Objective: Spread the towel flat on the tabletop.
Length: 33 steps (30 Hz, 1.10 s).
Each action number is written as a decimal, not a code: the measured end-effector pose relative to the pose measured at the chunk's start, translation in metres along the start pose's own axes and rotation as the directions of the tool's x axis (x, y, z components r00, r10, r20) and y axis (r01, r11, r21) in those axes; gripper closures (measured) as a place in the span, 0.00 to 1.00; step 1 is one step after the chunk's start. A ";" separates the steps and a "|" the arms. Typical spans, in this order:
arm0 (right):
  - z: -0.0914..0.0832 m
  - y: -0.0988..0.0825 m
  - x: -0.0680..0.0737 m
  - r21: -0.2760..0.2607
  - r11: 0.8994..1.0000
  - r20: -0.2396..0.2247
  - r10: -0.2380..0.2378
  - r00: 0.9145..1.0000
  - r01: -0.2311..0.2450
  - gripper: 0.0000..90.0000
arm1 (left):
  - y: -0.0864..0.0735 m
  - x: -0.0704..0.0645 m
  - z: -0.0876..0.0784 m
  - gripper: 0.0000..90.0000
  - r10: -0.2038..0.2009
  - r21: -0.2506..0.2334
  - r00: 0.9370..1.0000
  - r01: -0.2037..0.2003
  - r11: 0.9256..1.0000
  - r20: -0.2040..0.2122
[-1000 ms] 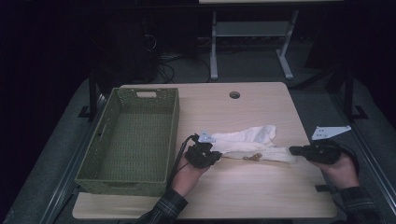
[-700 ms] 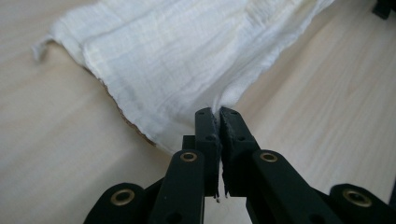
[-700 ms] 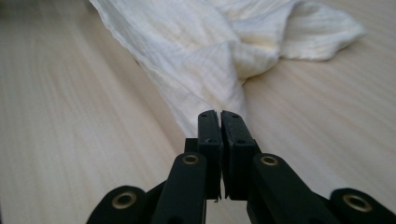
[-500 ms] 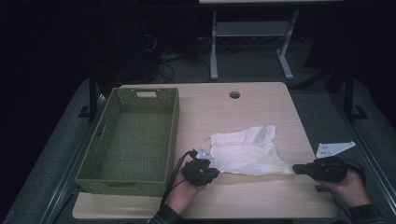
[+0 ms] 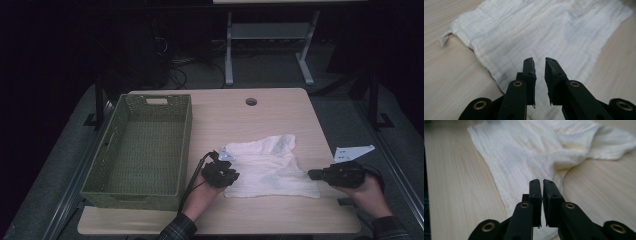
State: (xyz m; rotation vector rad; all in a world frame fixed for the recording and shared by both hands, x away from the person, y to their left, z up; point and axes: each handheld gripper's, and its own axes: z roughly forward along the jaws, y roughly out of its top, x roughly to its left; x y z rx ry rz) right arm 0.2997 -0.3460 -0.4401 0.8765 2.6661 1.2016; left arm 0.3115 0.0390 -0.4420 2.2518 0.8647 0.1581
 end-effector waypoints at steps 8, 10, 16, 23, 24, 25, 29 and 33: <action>0.036 0.004 -0.003 0.115 0.993 -0.021 -0.028 0.999 0.030 0.98 | 0.002 0.003 0.023 0.91 0.060 0.080 0.998 -0.057 0.995 -0.033; 0.041 0.004 -0.001 0.120 0.992 -0.036 -0.044 0.998 0.048 0.98 | 0.001 0.002 0.021 0.91 0.062 0.084 0.998 -0.059 0.995 -0.034; 0.048 0.011 0.017 0.142 0.984 -0.083 -0.092 0.992 0.103 0.98 | -0.011 -0.001 0.008 0.90 0.063 0.111 0.998 -0.060 0.992 -0.031; 0.054 0.014 0.033 0.157 0.976 -0.139 -0.127 0.982 0.149 0.98 | -0.020 -0.004 -0.003 0.89 0.057 0.130 0.998 -0.052 0.990 -0.033; 0.054 0.015 0.033 0.158 0.975 -0.139 -0.137 0.981 0.159 0.98 | -0.020 -0.004 -0.003 0.88 0.056 0.129 0.998 -0.052 0.990 -0.030; 0.053 0.015 0.035 0.152 0.978 -0.144 -0.123 0.982 0.144 0.96 | -0.020 -0.004 -0.002 0.86 0.058 0.126 0.998 -0.054 0.991 -0.029; 0.041 0.022 0.029 0.084 0.987 -0.113 -0.129 0.985 0.139 0.92 | -0.019 -0.005 -0.001 0.79 0.072 0.127 0.997 -0.067 0.990 -0.031; 0.034 0.030 0.021 0.050 0.993 -0.078 -0.104 0.992 0.108 0.89 | -0.016 -0.003 -0.004 0.72 0.067 0.098 0.997 -0.063 0.993 -0.044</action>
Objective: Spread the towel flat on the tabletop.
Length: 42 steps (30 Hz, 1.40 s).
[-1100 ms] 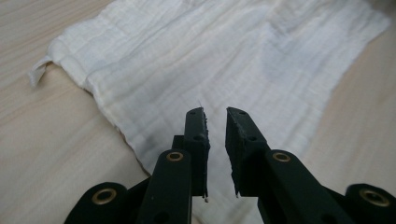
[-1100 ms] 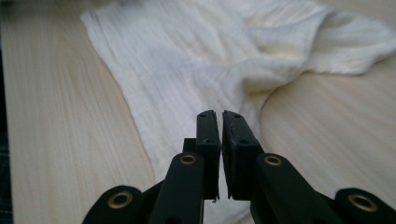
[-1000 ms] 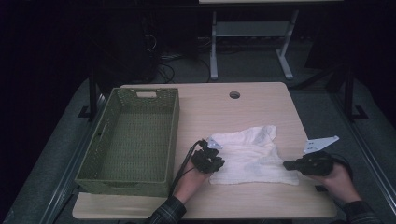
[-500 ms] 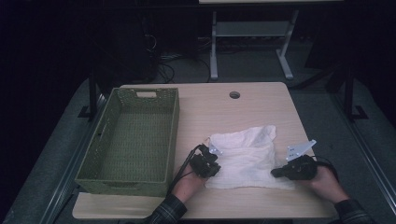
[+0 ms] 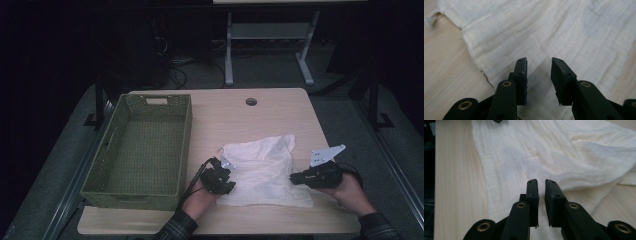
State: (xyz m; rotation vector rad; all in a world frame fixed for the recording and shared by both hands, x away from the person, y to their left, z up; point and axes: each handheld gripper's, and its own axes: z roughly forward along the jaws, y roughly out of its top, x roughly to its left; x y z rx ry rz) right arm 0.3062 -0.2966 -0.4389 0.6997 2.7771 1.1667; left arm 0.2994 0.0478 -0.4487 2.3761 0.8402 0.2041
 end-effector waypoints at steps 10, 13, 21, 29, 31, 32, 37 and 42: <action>-0.004 0.017 -0.037 -0.033 0.998 0.103 0.054 0.993 -0.051 0.82 | 0.027 0.021 -0.001 0.69 -0.056 -0.079 0.996 0.050 0.996 -0.068; -0.006 0.021 -0.055 -0.045 0.996 0.142 0.076 0.987 -0.071 0.82 | 0.037 0.028 0.003 0.69 -0.070 -0.090 0.993 0.062 0.994 -0.090; -0.003 0.026 -0.107 -0.067 0.985 0.235 0.172 0.957 -0.161 0.79 | 0.054 0.053 0.023 0.68 -0.109 -0.080 0.983 0.098 0.992 -0.145; 0.013 0.027 -0.137 -0.055 0.972 0.254 0.236 0.938 -0.229 0.75 | 0.064 0.076 0.043 0.64 -0.140 -0.067 0.973 0.130 0.989 -0.183; 0.016 0.025 -0.140 -0.042 0.970 0.254 0.241 0.937 -0.238 0.74 | 0.066 0.080 0.049 0.63 -0.153 -0.068 0.970 0.143 0.987 -0.189; 0.018 0.024 -0.141 -0.040 0.968 0.247 0.251 0.936 -0.249 0.74 | 0.066 0.081 0.051 0.63 -0.160 -0.074 0.969 0.149 0.986 -0.188; 0.027 0.018 -0.143 -0.014 0.960 0.217 0.275 0.937 -0.278 0.73 | 0.063 0.085 0.058 0.65 -0.176 -0.083 0.970 0.164 0.983 -0.170; 0.029 0.015 -0.145 -0.002 0.968 0.205 0.245 0.948 -0.250 0.92 | 0.063 0.085 0.058 0.89 -0.172 -0.089 0.972 0.159 0.983 -0.158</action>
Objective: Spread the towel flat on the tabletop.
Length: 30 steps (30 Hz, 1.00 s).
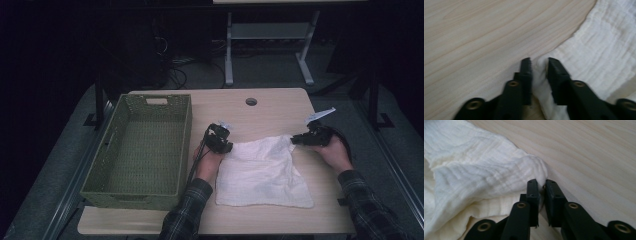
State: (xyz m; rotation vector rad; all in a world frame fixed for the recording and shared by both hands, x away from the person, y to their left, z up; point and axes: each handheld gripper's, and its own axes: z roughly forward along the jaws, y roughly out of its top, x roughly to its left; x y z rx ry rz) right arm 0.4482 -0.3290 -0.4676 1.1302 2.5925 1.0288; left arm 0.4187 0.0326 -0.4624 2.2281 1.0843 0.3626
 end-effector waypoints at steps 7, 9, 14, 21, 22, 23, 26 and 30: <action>-0.020 0.002 -0.003 -0.025 1.000 0.053 -0.010 0.999 0.011 0.93 | 0.008 -0.001 -0.004 0.95 0.004 -0.029 1.000 -0.004 1.000 -0.014; -0.028 0.003 -0.004 -0.031 0.999 0.073 -0.011 0.997 0.014 0.93 | 0.014 0.000 -0.006 0.95 0.001 -0.047 1.000 -0.002 0.999 -0.015; -0.039 0.008 -0.011 -0.043 0.999 0.115 -0.012 0.993 0.017 0.94 | 0.028 0.002 -0.007 0.95 -0.020 -0.095 1.000 0.018 0.995 -0.019; -0.025 0.024 -0.019 -0.051 0.998 0.142 -0.021 0.990 0.029 0.94 | 0.045 0.019 0.001 0.95 -0.044 -0.115 0.995 0.033 0.993 -0.090; -0.022 0.025 -0.019 -0.052 0.998 0.141 -0.018 0.990 0.025 0.94 | 0.046 0.023 0.003 0.95 -0.051 -0.116 0.994 0.041 0.992 -0.091; -0.020 0.025 -0.019 -0.052 0.998 0.136 -0.012 0.991 0.019 0.94 | 0.047 0.027 0.006 0.95 -0.055 -0.113 0.994 0.044 0.993 -0.095; -0.010 0.025 -0.018 -0.029 0.999 0.131 -0.016 0.991 0.020 0.93 | 0.048 0.035 0.017 0.94 -0.059 -0.092 0.993 0.050 0.995 -0.098; -0.005 0.023 -0.022 -0.035 0.999 0.122 -0.011 0.992 0.016 0.79 | 0.044 0.040 0.025 0.83 -0.071 -0.072 0.992 0.064 0.995 -0.103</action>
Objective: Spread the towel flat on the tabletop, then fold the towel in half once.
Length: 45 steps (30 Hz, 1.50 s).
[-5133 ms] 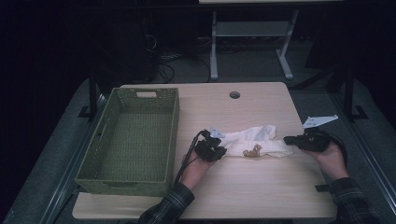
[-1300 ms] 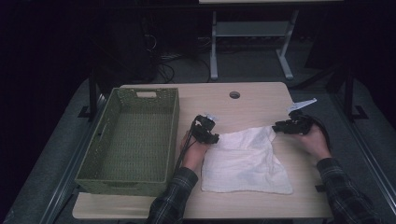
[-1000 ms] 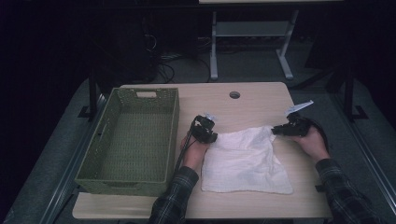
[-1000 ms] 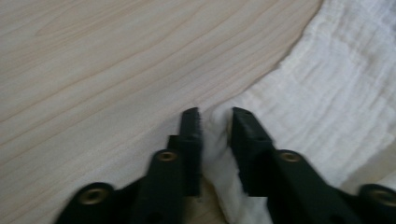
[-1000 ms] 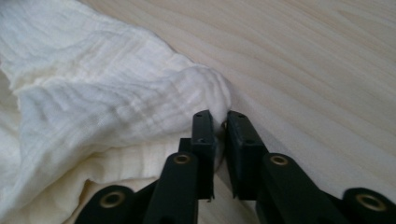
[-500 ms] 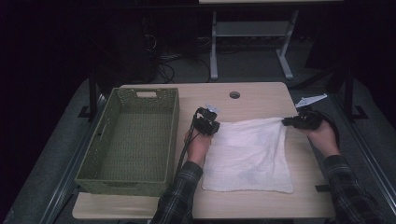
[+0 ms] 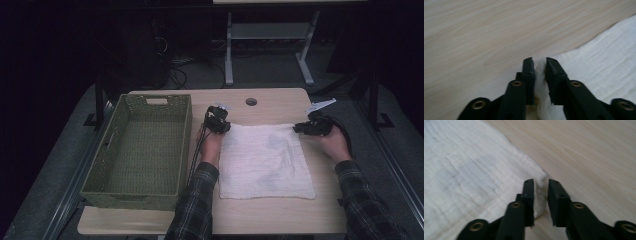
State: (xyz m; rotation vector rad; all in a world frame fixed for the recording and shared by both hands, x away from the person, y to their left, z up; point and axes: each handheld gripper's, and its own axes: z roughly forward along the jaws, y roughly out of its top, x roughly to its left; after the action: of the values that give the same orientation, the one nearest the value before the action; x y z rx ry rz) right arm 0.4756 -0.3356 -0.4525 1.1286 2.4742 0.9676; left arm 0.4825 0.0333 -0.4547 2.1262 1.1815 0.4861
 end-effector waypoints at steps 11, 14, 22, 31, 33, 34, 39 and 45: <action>0.002 -0.002 -0.014 -0.065 0.996 -0.005 0.068 0.998 -0.068 0.72 | -0.006 0.008 0.000 0.63 -0.020 -0.008 1.000 0.020 1.000 -0.007; 0.008 -0.001 -0.011 -0.058 0.996 -0.020 0.066 0.998 -0.067 0.71 | -0.008 0.009 0.004 0.62 -0.025 -0.001 1.000 0.025 1.000 -0.006; 0.021 -0.001 -0.009 -0.013 0.999 -0.019 0.053 0.998 -0.053 0.79 | -0.011 0.010 0.008 0.69 -0.024 0.018 1.000 0.024 1.000 0.001; 0.021 0.000 -0.004 -0.007 1.000 -0.023 0.028 0.999 -0.028 0.95 | -0.010 0.007 0.005 0.94 -0.024 0.017 1.000 0.024 1.000 0.016; 0.018 0.000 -0.004 -0.015 1.000 -0.023 0.026 0.999 -0.026 0.95 | -0.009 0.007 0.003 0.94 -0.031 0.005 0.999 0.031 1.000 0.016; 0.017 0.000 -0.004 -0.021 0.999 -0.026 0.033 0.999 -0.034 0.95 | -0.008 0.007 0.001 0.94 -0.031 -0.001 0.999 0.031 1.000 0.017; 0.006 0.001 -0.002 -0.043 0.999 -0.021 0.024 0.999 -0.025 0.95 | -0.005 0.004 -0.013 0.94 -0.020 -0.025 1.000 0.021 0.999 0.013; -0.009 0.001 0.004 -0.072 0.997 -0.021 0.010 1.000 -0.012 0.95 | -0.007 0.000 -0.030 0.94 -0.008 -0.046 1.000 0.008 0.999 -0.001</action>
State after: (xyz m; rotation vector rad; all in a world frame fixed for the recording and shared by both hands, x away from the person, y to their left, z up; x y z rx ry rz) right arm 0.4689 -0.3363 -0.4452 1.1162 2.4300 1.0677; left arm 0.4608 0.0464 -0.4381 2.0815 1.1674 0.5062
